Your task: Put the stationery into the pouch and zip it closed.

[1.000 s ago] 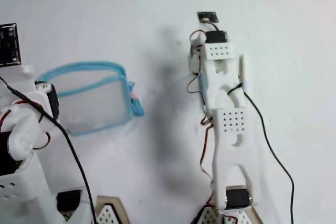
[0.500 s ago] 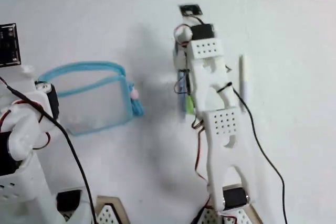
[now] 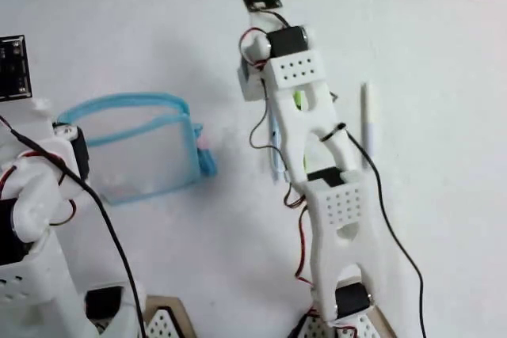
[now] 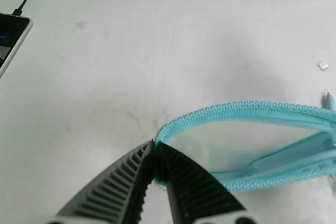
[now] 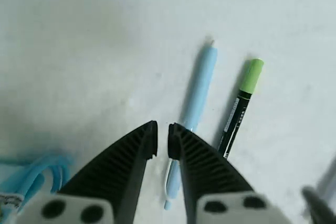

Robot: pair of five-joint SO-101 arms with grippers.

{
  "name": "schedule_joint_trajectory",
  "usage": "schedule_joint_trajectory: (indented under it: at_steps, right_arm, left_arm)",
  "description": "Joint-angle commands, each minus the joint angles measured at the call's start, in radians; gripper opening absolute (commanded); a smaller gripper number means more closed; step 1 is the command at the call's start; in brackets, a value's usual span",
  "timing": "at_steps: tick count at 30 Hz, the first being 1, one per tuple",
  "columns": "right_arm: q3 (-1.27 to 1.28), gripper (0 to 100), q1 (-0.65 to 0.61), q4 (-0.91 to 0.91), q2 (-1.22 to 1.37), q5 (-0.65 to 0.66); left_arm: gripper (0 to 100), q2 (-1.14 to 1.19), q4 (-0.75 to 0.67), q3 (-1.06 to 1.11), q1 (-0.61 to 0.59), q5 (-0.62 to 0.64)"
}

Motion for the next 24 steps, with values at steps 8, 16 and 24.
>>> schedule_joint_trajectory:
  at_steps: [8, 16, 24]
  right_arm:
    - [-0.080, 25.5, 0.016, -0.174, 0.234, 0.000]
    - [-0.269, 14.4, 0.018, -0.168, 0.449, 0.005]
    - [-0.453, 1.5, 0.016, -0.027, 0.487, 0.006]
  left_arm:
    - [2, 0.082, 0.032, 0.048, 0.019, -0.006]
    - [2, 0.082, 0.029, 0.048, 0.018, -0.006]
    - [2, 0.082, 0.029, 0.048, 0.018, -0.006]
